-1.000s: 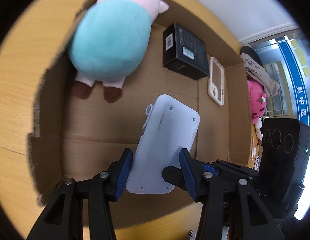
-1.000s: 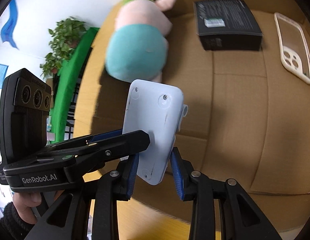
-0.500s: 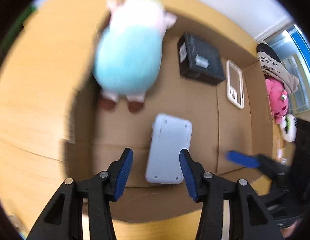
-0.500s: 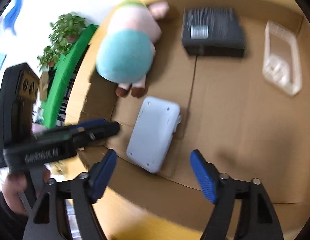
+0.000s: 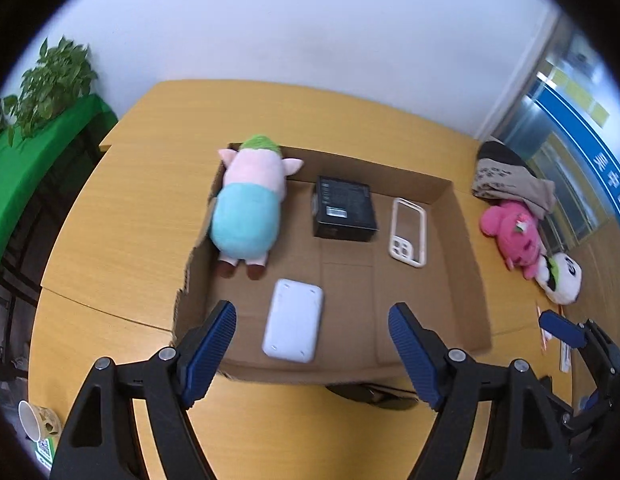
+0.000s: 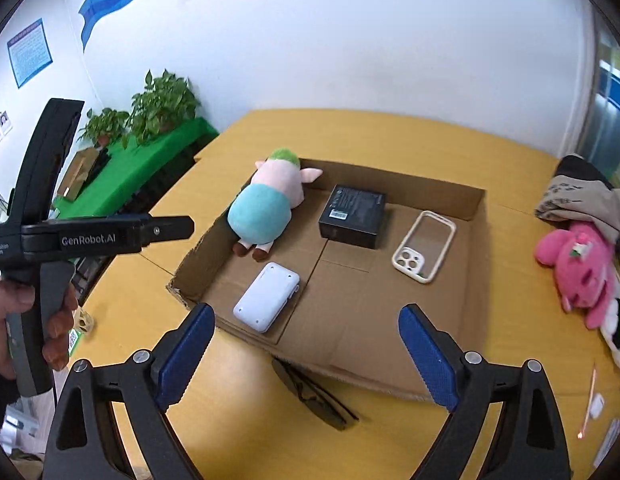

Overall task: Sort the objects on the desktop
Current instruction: 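Open both grippers and lift them away from the power bank, then move both tools down to the black sunglasses beside the box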

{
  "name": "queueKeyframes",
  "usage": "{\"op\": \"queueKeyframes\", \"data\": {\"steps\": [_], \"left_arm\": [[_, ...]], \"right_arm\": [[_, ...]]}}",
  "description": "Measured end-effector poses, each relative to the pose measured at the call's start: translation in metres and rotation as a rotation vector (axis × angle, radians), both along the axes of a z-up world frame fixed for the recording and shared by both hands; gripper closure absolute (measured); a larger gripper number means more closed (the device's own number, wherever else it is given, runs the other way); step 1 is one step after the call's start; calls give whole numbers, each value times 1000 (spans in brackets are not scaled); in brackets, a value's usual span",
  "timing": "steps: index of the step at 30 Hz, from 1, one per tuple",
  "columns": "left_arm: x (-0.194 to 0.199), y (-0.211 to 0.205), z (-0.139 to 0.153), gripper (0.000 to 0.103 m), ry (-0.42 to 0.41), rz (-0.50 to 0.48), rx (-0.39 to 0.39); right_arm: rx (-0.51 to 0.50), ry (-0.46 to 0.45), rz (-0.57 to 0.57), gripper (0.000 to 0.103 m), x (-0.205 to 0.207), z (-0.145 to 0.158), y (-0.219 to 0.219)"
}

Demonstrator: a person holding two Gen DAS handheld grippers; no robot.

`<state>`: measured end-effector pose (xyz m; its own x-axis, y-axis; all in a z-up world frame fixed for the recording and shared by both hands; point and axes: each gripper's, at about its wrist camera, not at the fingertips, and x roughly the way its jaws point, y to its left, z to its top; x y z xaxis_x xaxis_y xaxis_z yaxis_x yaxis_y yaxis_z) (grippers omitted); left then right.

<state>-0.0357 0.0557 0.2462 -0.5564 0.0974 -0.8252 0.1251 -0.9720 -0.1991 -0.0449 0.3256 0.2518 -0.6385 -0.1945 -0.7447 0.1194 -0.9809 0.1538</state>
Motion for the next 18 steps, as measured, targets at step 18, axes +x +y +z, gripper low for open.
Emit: {"op": "queueKeyframes", "data": {"steps": [18], "left_arm": [[61,34,4,24,-15,-41,58]], "right_arm": [[-64,-6,21,7,67,6,24]]}}
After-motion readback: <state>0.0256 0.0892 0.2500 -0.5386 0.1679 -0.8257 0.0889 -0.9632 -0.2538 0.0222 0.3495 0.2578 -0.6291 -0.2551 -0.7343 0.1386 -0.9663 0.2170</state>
